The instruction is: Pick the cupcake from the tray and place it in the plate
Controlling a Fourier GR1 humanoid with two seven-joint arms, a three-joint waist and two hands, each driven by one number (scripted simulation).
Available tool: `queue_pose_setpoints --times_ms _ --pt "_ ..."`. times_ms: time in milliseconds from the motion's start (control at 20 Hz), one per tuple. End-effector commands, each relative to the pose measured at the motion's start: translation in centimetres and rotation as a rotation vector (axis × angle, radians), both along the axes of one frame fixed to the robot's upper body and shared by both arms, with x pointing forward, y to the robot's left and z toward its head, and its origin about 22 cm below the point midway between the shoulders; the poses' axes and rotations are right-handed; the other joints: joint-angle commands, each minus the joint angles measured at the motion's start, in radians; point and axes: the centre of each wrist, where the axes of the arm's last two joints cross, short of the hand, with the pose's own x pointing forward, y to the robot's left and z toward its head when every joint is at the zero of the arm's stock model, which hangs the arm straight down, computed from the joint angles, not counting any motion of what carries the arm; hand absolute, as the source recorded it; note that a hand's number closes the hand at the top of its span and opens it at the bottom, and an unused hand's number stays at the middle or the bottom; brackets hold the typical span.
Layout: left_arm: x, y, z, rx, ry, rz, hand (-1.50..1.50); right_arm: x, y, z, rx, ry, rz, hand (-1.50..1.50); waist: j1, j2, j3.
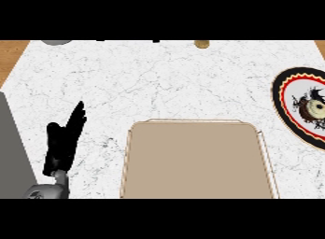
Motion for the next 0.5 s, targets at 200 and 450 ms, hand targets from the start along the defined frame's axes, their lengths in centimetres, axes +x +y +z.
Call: queue_pose_setpoints --times_ms 200,450 --pt "1.2 -0.6 1.2 -0.012 -0.01 -0.003 0.0 -2.0 -1.5 0.2 -0.009 0.009 -0.061 -1.5 0.0 0.001 0.001" --pt "-0.6 0.1 -0.2 -0.015 -0.004 0.008 0.0 -3.4 -2.4 0.1 -0.002 -0.03 -0.088 -1.5 0.0 0.0 0.001"
